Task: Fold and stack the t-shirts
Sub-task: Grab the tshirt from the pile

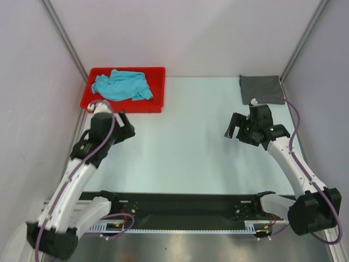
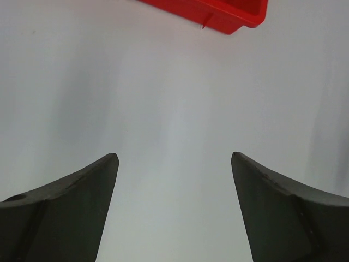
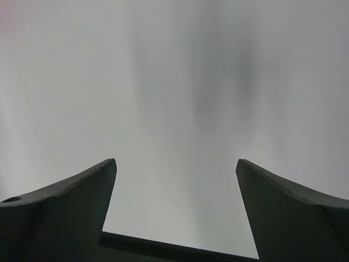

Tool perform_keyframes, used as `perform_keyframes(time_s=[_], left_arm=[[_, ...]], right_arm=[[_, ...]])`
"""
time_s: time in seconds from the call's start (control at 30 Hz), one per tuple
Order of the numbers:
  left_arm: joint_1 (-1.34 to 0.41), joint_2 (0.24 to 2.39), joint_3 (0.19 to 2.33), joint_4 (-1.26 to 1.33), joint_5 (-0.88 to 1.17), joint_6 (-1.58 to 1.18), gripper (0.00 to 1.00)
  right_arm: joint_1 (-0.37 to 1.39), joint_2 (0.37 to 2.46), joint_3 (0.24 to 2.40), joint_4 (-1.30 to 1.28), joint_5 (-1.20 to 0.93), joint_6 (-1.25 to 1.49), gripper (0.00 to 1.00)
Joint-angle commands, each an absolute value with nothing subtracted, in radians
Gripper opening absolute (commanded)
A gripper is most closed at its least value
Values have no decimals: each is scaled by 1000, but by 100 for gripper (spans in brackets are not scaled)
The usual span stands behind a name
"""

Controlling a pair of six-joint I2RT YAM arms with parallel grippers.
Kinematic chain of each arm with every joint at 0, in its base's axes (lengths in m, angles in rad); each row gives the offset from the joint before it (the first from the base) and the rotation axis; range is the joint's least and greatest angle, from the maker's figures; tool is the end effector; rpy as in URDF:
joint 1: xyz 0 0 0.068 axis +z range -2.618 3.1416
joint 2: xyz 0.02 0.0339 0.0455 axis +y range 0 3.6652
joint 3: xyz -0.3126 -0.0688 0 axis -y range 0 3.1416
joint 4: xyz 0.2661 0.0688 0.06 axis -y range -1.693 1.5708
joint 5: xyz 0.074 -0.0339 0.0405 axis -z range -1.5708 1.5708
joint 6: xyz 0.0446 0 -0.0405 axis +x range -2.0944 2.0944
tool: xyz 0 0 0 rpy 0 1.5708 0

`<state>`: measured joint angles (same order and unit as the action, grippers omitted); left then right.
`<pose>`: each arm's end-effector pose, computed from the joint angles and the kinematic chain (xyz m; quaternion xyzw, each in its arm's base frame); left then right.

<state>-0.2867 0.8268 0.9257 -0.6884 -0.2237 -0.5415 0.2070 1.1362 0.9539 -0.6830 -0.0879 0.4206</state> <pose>0.1609 -0.0371 0.3642 -0.1635 0.8627 -0.0983 0.4683 0.2319 0.0527 0.3176 0.0848 0.9338 0.1458 0.3156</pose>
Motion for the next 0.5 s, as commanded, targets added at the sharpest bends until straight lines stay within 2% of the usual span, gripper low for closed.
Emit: perform_keyframes(time_s=[0.0,0.1,0.33,0.47], left_arm=[[-264,1001,1023,-597,-202,-471,90],[-201,1146,1094,-438,-199,-439,89],[-55,1550,1290,-262,-233,-420,84],[-44,1791,1522,-253,-284,-413,83]], right_arm=[[213,1193,1054,-790,-116,324,100],[219,1229,1078,-796,-184,284,100],[230,1238,1032,-758,-307,288,100],[232,1204,1025,-764,-304,282,100]])
